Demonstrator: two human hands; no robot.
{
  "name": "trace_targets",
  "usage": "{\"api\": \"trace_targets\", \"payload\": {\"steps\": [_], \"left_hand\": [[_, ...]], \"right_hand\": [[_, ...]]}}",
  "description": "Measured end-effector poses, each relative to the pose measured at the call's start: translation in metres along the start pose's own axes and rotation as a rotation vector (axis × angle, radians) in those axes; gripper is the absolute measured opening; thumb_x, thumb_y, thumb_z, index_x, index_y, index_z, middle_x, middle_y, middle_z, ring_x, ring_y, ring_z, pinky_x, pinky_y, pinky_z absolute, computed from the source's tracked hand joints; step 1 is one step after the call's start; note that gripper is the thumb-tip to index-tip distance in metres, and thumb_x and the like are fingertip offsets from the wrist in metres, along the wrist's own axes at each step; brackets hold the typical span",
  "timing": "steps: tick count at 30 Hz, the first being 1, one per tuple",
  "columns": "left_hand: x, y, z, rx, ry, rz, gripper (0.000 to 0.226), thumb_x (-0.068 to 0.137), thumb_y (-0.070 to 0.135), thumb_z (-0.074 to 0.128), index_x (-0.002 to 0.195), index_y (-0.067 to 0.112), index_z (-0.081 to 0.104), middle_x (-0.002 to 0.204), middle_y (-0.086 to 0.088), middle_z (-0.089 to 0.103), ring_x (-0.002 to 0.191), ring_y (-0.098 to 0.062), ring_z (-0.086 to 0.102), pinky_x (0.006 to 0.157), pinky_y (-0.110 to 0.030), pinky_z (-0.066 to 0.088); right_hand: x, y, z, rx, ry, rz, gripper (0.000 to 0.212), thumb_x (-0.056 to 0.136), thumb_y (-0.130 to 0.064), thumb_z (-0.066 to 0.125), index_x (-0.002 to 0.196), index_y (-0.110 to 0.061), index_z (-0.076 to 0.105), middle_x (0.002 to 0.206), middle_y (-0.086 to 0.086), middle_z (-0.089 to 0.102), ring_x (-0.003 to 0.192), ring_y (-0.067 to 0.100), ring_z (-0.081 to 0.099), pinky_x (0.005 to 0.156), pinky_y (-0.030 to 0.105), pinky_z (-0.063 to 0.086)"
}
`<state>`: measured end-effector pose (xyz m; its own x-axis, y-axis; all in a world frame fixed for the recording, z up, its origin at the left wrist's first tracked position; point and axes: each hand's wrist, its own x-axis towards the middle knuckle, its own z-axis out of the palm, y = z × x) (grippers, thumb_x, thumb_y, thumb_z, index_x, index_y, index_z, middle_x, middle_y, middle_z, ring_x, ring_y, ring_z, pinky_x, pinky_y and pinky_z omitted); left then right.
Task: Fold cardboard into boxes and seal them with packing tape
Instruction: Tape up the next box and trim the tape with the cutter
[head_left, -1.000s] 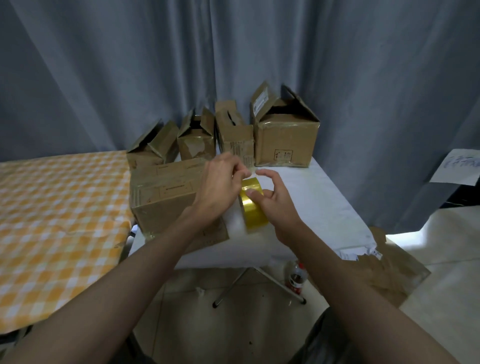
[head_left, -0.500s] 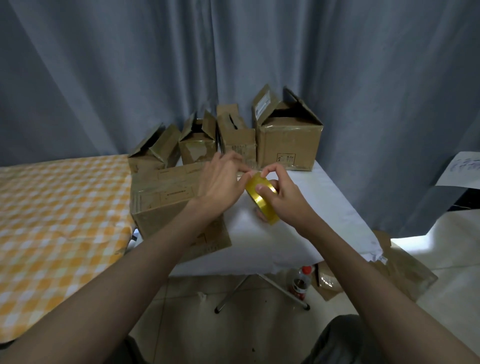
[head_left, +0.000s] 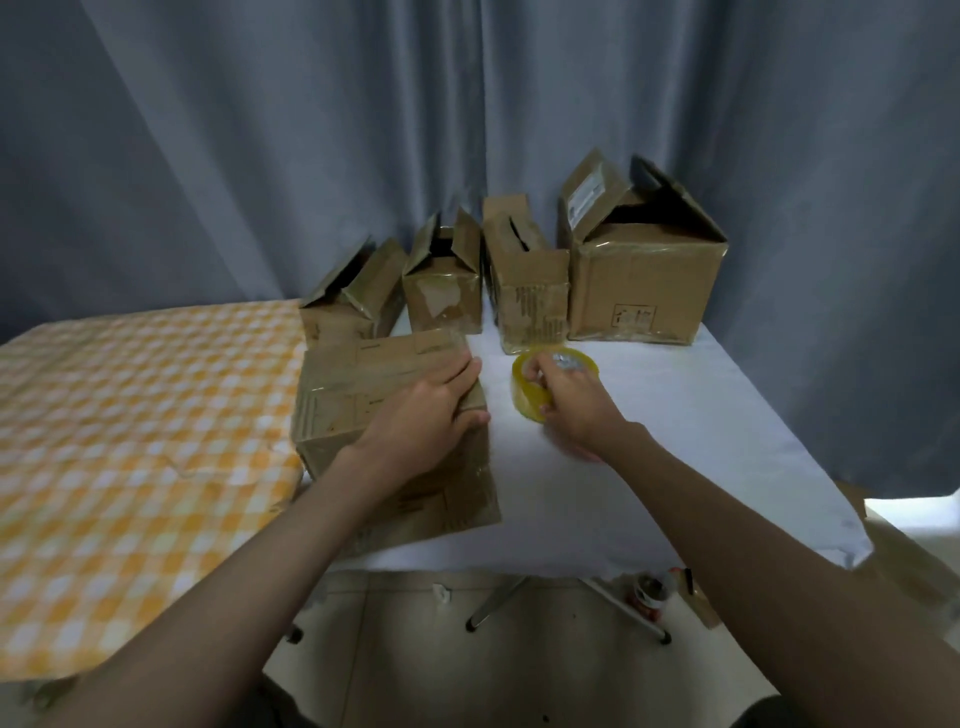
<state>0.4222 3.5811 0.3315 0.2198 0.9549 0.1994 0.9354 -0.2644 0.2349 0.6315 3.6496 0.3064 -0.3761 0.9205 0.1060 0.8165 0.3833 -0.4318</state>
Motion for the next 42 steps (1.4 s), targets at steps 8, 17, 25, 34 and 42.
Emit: {"api": "trace_targets", "payload": {"steps": [8, 17, 25, 34, 42], "left_hand": [[-0.012, -0.008, -0.004, -0.017, 0.016, 0.063, 0.075, 0.089, 0.057, 0.057, 0.153, 0.029, 0.032, 0.160, 0.009, 0.031, 0.145, -0.015, 0.032, 0.116, -0.047, 0.035], [-0.016, -0.005, -0.007, 0.001, 0.069, 0.079, 0.070, 0.086, 0.052, 0.065, 0.148, 0.026, 0.043, 0.154, 0.009, 0.041, 0.139, -0.014, 0.039, 0.113, -0.033, 0.033], [-0.019, -0.005, -0.005, -0.018, 0.088, 0.079, 0.069, 0.087, 0.054, 0.064, 0.148, 0.029, 0.042, 0.156, 0.012, 0.038, 0.140, -0.012, 0.038, 0.112, -0.035, 0.037], [-0.008, 0.011, -0.012, -0.069, 0.141, 0.019, 0.050, 0.090, 0.066, 0.046, 0.119, 0.027, 0.060, 0.109, 0.015, 0.056, 0.093, -0.003, 0.052, 0.073, -0.013, 0.033], [-0.016, 0.014, -0.005, -0.064, 0.257, -0.007, 0.021, 0.088, 0.044, 0.064, 0.090, 0.029, 0.048, 0.092, 0.012, 0.050, 0.084, -0.007, 0.045, 0.072, -0.023, 0.039]], "right_hand": [[0.026, -0.014, -0.012, 0.061, 0.125, -0.010, 0.036, 0.087, -0.005, 0.059, 0.120, -0.018, 0.064, 0.124, 0.003, 0.063, 0.120, 0.028, 0.051, 0.096, 0.037, 0.043], [0.075, -0.088, -0.021, 0.328, -0.003, -0.151, 0.021, 0.098, -0.010, 0.058, 0.106, -0.010, 0.078, 0.114, 0.003, 0.073, 0.109, 0.012, 0.062, 0.090, 0.014, 0.038], [0.101, -0.088, -0.003, 0.264, -0.132, -0.017, 0.031, 0.103, -0.013, 0.042, 0.108, -0.014, 0.072, 0.125, 0.007, 0.067, 0.123, 0.022, 0.056, 0.100, 0.027, 0.041], [0.086, -0.064, -0.006, 0.632, -0.138, 0.072, 0.029, 0.103, -0.004, 0.044, 0.113, 0.000, 0.071, 0.099, 0.003, 0.066, 0.084, 0.009, 0.061, 0.058, 0.003, 0.042], [0.085, -0.060, -0.012, 0.702, -0.220, 0.104, 0.025, 0.093, -0.025, 0.070, 0.105, -0.004, 0.075, 0.081, 0.007, 0.065, 0.071, 0.012, 0.058, 0.063, 0.020, 0.050]]}}
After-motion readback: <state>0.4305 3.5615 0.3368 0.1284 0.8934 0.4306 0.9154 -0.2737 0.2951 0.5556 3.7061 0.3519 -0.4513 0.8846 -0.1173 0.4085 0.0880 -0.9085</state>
